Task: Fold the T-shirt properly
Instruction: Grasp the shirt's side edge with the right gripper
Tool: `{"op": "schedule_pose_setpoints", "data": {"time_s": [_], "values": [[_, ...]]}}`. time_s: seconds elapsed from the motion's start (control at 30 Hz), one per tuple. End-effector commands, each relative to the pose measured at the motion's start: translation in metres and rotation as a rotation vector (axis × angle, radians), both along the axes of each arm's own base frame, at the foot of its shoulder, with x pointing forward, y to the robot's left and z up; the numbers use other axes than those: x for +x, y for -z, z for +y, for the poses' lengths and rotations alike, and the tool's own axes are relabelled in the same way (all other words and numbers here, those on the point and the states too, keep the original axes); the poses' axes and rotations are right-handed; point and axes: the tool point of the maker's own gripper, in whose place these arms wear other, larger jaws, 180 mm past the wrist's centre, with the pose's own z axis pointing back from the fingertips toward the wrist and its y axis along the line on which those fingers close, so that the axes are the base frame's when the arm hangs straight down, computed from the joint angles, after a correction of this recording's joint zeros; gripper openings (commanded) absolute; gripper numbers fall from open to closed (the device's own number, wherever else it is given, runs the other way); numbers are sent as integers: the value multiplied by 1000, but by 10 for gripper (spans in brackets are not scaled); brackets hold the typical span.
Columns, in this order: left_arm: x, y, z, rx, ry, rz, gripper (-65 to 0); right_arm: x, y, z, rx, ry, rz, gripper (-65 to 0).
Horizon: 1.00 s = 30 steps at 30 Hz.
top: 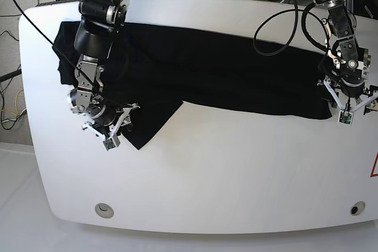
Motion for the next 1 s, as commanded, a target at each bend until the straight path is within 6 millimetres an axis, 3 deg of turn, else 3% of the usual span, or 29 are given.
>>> {"op": "schedule_pose_setpoints", "data": {"time_s": [0.0,0.1,0.13,0.3,0.47,0.67,0.97], "values": [[9,-19,4,23,4,-57,-153,-23,19,-13,-92,-12,103,-509],[9,-19,4,23,4,-58,-153,-31,21,-15,-103,-12,104,-640],[9,-19,4,23,4,-58,-153,-33,22,-15,-105,-13,106,-650],[9,-19,4,23,3,-57,-153,-41,25,-16,-114,-12,110,-650],[10,-18,3,20,7,-57,-153,-39,14,-22,-137,-4,72,-650],[11,-19,2,20,8,-58,-153,-32,-16,-32,-190,9,-18,-650],[10,-15,3,15,6,-50,-153,-38,-49,-51,-306,41,-25,-650]]}}
